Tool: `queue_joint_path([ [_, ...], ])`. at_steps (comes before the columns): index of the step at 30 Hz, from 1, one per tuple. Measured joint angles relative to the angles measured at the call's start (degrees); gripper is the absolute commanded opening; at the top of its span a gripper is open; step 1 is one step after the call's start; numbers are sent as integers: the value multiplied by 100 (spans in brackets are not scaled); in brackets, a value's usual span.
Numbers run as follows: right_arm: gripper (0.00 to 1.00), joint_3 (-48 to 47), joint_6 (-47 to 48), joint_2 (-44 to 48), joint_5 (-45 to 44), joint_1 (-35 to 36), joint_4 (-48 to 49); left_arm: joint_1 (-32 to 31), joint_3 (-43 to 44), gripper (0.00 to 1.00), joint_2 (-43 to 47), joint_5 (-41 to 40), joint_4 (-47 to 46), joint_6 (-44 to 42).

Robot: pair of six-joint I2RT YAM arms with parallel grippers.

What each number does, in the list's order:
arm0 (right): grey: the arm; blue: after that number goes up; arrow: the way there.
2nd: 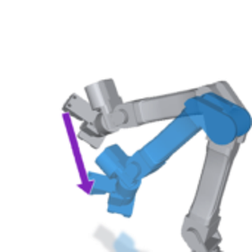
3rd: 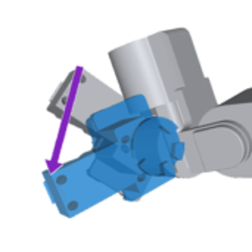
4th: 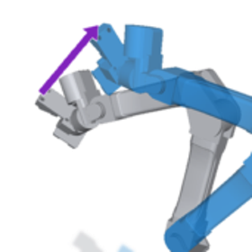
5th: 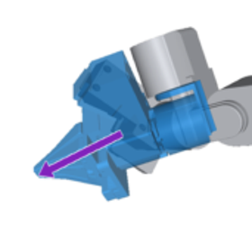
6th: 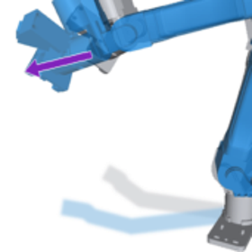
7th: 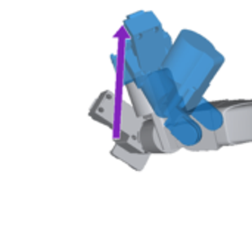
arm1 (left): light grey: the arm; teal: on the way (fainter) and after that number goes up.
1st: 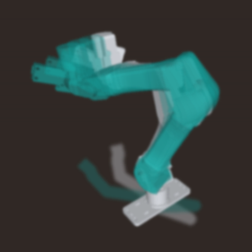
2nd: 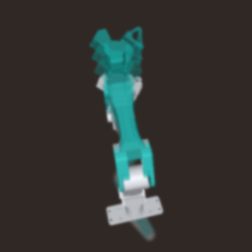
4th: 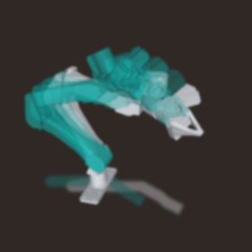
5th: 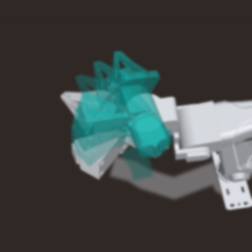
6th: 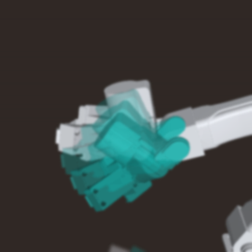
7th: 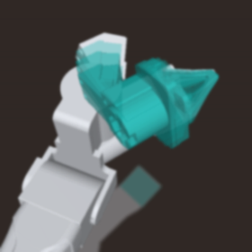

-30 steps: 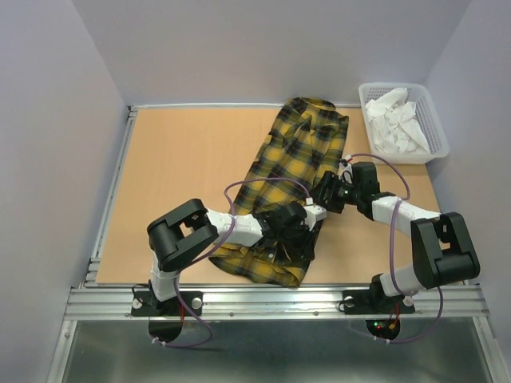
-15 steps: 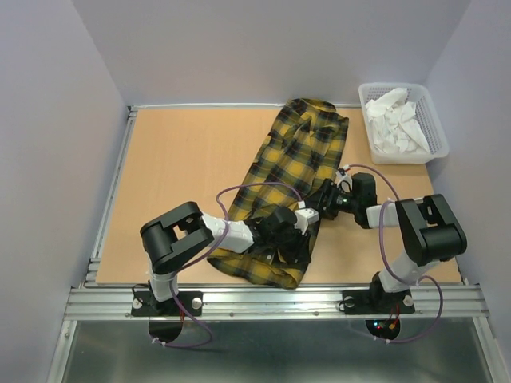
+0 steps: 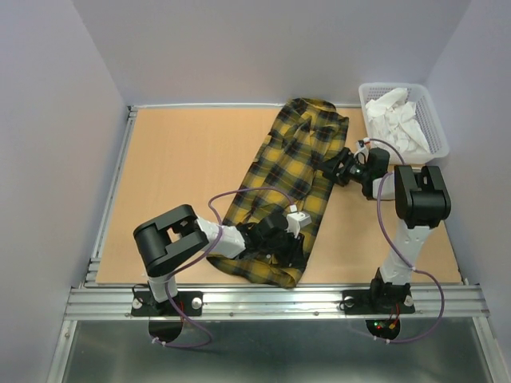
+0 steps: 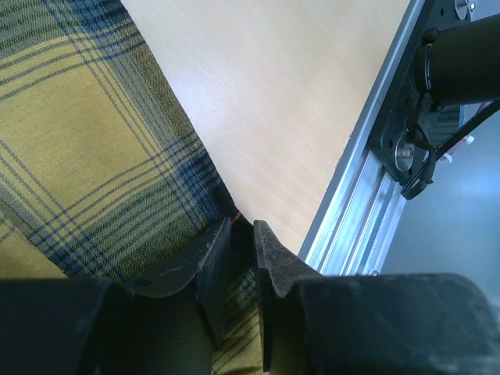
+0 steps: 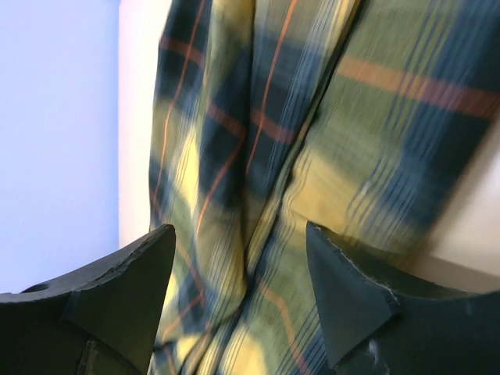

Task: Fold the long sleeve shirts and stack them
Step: Fold the shirt

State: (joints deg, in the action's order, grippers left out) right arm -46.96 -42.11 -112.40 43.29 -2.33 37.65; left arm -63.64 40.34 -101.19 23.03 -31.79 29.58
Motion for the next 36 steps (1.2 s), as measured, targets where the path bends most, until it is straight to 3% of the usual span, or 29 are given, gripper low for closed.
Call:
queue_joint_path([
  [8, 74, -817, -35, -509, -417, -146, -31, 0, -98, 32, 70, 17, -44, 11],
  [14, 75, -968, 162, -391, -730, -140, -492, -17, -48, 52, 343, -114, 492, 2],
  [18, 78, -968, 483, -24, -981, -136, -1215, -52, 476, 65, 520, -479, 1510, -243],
  [23, 79, -955, 800, 839, -1248, -101, -2135, -37, 1252, 70, 739, -966, 2387, -485],
  [24, 80, -927, 850, 1040, -1305, -87, -2225, -35, 1397, 75, 807, -1043, 2490, -518],
  [28, 80, -737, 925, 1749, -1388, 33, -2321, 50, 1762, 77, 1102, -1300, 2756, -535],
  [36, 80, 321, 841, 2503, -1624, 452, -2704, 754, 1482, 77, 2037, -1707, 3475, -173],
])
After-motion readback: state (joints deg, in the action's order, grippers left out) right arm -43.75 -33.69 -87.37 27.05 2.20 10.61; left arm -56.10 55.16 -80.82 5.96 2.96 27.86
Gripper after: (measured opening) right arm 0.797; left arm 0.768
